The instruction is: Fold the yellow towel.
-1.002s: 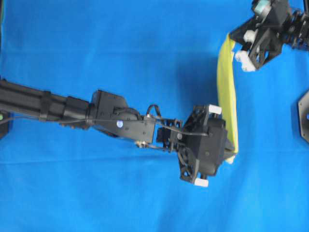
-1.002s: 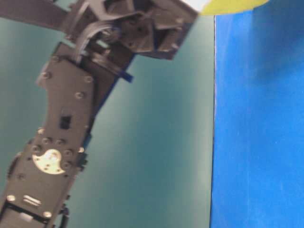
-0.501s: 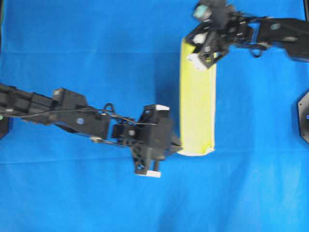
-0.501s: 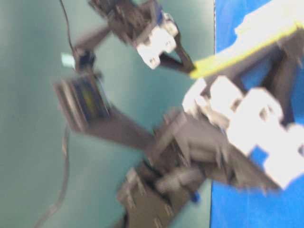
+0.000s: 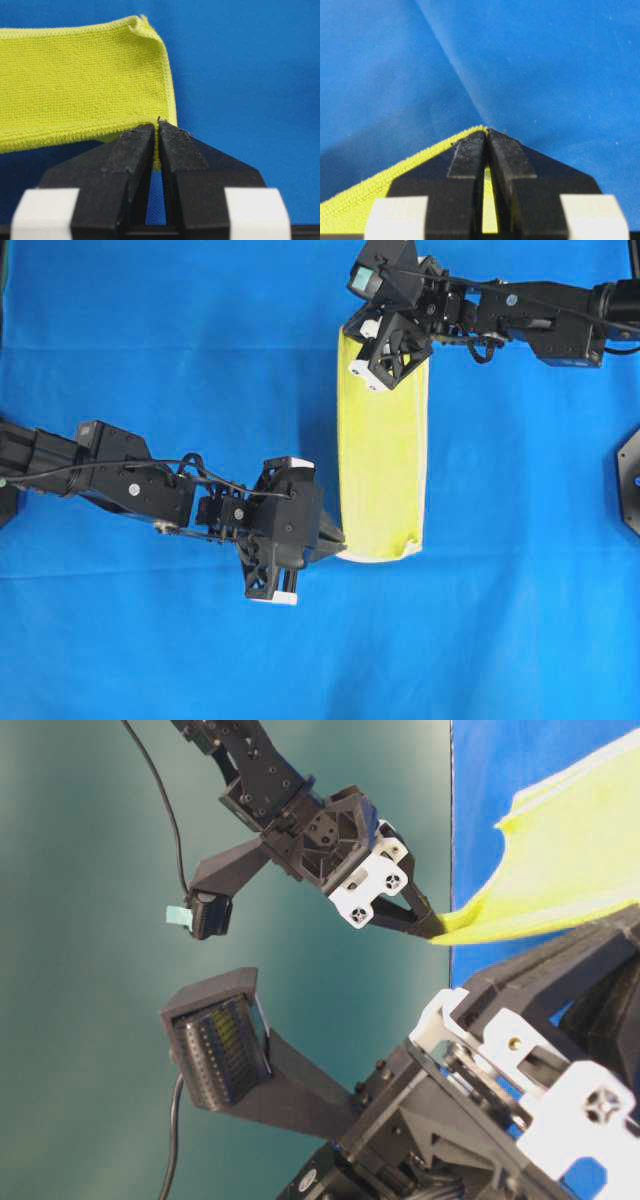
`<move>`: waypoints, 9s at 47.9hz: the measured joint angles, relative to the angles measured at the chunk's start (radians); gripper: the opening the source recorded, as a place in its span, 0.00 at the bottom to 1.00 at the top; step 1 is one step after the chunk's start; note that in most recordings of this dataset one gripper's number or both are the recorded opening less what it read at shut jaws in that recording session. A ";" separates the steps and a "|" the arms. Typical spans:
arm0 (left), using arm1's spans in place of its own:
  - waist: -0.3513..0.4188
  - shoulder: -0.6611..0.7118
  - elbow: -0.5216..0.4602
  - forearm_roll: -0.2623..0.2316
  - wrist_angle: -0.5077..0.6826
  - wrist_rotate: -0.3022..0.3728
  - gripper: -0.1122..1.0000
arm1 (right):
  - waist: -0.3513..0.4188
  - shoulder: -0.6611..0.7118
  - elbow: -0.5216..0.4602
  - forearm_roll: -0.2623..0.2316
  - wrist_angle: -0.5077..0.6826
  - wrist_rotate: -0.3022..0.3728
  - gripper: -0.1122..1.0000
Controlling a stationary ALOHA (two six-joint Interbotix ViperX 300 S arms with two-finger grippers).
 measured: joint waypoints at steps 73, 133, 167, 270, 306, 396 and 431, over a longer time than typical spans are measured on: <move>0.094 -0.706 0.298 0.002 0.118 0.023 0.84 | 0.091 -0.765 0.431 0.011 -0.147 -0.012 0.70; 0.431 -0.370 0.253 0.002 -0.118 0.005 0.84 | -0.032 -0.436 0.393 0.075 -0.063 -0.011 0.69; 0.577 0.109 0.023 0.002 -0.156 0.003 0.83 | -0.107 -0.008 0.210 0.043 -0.018 -0.011 0.68; 0.408 -0.078 0.043 0.003 0.021 0.173 0.14 | 0.095 -0.334 0.337 0.072 0.032 0.009 0.11; 0.146 -0.038 0.106 0.003 0.021 0.083 0.14 | 0.411 -0.186 0.304 0.075 0.031 0.144 0.11; 0.100 -1.026 0.511 0.003 0.138 0.083 0.54 | 0.453 -1.037 0.514 -0.061 0.117 0.164 0.63; 0.163 -1.408 0.836 0.003 0.109 0.069 0.54 | 0.370 -1.210 0.796 -0.077 -0.135 0.149 0.63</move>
